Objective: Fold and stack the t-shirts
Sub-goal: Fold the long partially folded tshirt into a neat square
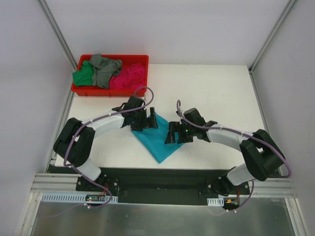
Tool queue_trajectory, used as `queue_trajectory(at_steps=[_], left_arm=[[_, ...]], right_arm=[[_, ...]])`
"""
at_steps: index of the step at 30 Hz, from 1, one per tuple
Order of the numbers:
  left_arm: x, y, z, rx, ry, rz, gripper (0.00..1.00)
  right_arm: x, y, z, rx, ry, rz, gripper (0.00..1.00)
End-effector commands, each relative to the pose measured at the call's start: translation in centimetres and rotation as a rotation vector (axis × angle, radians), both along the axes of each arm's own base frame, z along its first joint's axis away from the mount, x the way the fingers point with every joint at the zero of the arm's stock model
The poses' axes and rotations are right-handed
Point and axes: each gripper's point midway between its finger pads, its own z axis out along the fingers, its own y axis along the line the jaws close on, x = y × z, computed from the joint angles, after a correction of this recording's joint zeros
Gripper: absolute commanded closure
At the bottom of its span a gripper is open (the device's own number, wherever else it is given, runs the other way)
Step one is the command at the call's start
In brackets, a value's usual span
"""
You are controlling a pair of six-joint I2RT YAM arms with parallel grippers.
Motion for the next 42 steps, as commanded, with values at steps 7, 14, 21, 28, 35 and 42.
queue_trajectory(at_steps=[7, 14, 21, 28, 35, 42], left_arm=[[-7.3, 1.2, -4.3, -0.073, 0.194, 0.092, 0.01], [-10.9, -1.1, -0.7, -0.151, 0.117, 0.037, 0.01], [-6.4, -0.4, 4.3, -0.084, -0.121, 0.071, 0.01], [-2.3, -0.2, 2.5, 0.041, -0.127, 0.101, 0.01], [-0.5, 1.8, -3.1, 0.121, 0.045, 0.169, 0.01], [-1.4, 1.7, -4.5, 0.127, 0.095, 0.144, 0.01]], right_arm=[[5.1, -2.4, -2.4, -0.098, -0.024, -0.048, 0.04], [6.7, -2.3, 2.9, -0.095, -0.171, 0.017, 0.04], [3.7, -3.4, 8.8, 0.034, -0.265, -0.018, 0.04], [0.1, -3.1, 8.1, 0.107, -0.216, -0.009, 0.04], [-0.8, -3.0, 5.5, 0.073, -0.165, -0.006, 0.04], [0.7, -5.4, 5.8, -0.030, -0.234, -0.131, 0.04]])
